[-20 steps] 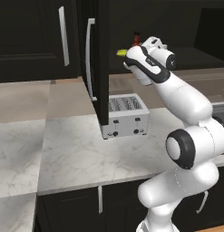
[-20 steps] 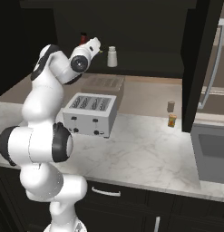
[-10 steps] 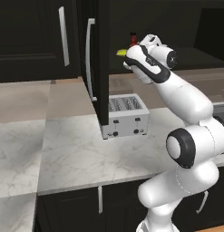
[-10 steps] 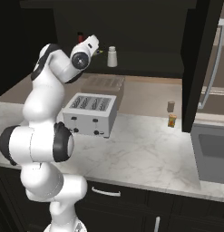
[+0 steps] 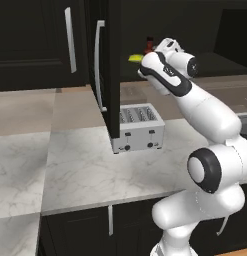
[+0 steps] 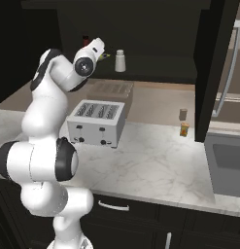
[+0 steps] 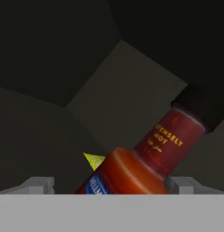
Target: Pick the condiment bottle and shaker from the counter and place them in the cabinet.
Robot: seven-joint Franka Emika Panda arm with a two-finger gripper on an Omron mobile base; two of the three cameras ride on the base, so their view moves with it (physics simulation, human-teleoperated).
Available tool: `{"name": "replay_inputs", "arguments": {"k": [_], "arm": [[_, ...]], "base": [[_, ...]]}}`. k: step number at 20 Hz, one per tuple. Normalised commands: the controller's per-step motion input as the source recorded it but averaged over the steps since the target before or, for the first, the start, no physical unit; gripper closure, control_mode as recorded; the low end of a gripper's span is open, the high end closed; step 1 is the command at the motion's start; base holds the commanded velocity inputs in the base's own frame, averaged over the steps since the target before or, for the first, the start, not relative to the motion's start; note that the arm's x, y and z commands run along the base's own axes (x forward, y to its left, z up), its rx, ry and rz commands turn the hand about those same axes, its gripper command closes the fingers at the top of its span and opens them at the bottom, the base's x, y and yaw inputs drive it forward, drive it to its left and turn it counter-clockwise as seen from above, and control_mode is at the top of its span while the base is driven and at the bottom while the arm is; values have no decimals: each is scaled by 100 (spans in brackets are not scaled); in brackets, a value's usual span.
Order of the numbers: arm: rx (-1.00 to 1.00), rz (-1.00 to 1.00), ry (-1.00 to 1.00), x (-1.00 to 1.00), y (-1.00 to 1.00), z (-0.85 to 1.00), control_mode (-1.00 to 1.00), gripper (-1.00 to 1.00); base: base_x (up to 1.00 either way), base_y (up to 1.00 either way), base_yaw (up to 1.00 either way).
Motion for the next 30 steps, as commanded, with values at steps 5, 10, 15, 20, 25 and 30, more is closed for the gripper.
{"name": "replay_inputs", "arguments": {"k": [5, 10, 15, 20, 25, 30], "arm": [[0, 0, -2, -22, 0, 0, -100, -100], [0, 0, -5, -37, -1, 0, -100, -100], [0, 0, -8, -57, -8, 0, -100, -100], [0, 0, -10, -75, -14, 0, -100, -100], [3, 0, -8, -87, -17, 0, -100, -100], [6, 2, -5, -91, -11, 0, -100, -100]], "base": [[0, 0, 0], [0, 0, 0], [0, 0, 0], [0, 0, 0], [0, 0, 0], [0, 0, 0]]}}
